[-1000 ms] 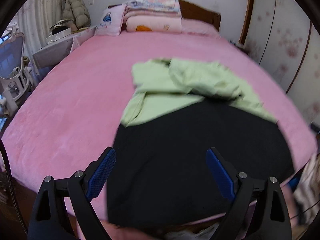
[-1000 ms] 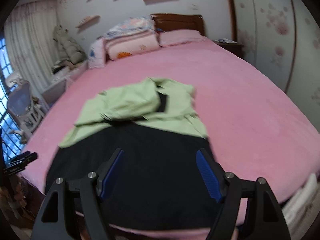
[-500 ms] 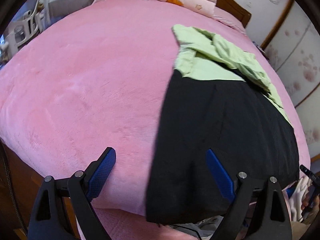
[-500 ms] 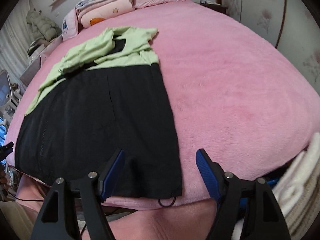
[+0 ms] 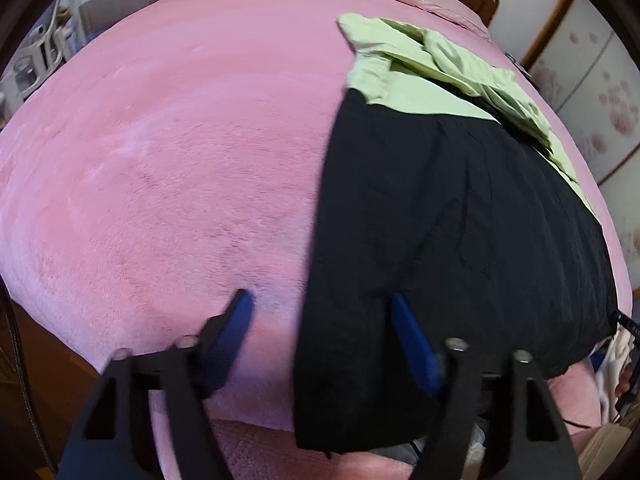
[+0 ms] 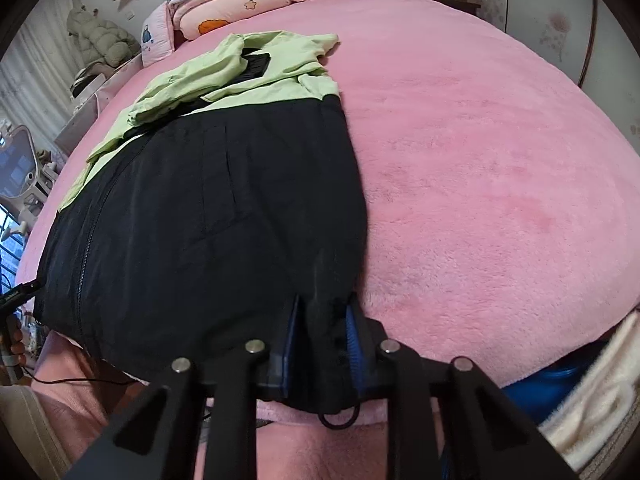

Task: Fold large clothes
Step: 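Grasp the black jacket hem with both tools, then lift the hem and fold it over toward the hood with both tools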

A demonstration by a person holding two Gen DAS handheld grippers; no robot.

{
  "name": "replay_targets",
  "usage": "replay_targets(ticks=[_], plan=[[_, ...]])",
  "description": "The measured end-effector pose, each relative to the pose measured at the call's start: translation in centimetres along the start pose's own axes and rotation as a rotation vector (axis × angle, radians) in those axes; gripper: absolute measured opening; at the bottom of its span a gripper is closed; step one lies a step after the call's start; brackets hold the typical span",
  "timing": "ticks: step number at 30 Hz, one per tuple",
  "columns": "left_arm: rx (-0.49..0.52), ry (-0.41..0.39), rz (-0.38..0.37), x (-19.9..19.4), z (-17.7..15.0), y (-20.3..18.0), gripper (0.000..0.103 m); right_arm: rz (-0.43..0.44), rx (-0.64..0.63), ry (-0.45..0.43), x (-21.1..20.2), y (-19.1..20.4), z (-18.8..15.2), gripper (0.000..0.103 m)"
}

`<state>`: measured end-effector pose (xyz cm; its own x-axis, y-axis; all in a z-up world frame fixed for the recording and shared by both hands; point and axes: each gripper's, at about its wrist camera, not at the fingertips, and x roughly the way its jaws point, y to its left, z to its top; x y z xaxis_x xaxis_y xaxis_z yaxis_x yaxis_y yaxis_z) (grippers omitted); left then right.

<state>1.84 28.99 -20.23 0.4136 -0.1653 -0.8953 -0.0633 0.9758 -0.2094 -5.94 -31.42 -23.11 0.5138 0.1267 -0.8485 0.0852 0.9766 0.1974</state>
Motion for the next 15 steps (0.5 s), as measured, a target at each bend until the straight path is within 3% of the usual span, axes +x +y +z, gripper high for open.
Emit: replay_targets(ticks=[2,6,7,9,12,15], plan=[[0.009,0.009,-0.018,-0.2,0.1,-0.6,0.043,-0.012,-0.014,0.004,0.0,0.2,0.1,0.018],[0.003,0.024,-0.011,-0.3,0.2,-1.0,0.043,0.001,0.012,0.028,0.4,-0.4,0.2,0.023],[-0.004,0.028,-0.011,-0.2,0.2,-0.9,0.046,0.000,0.019,0.030,0.4,-0.5,0.3,0.025],[-0.020,0.047,-0.030,0.0,0.2,-0.8,0.063,0.005,0.029,0.035,0.5,-0.8,0.2,0.027],[-0.022,0.078,-0.048,0.8,0.1,-1.2,0.076,0.001,0.021,0.048,0.9,-0.7,0.3,0.030],[0.007,0.089,-0.026,1.4,0.2,-2.3,0.078,-0.013,0.000,0.063,1.4,-0.4,0.4,0.031]])
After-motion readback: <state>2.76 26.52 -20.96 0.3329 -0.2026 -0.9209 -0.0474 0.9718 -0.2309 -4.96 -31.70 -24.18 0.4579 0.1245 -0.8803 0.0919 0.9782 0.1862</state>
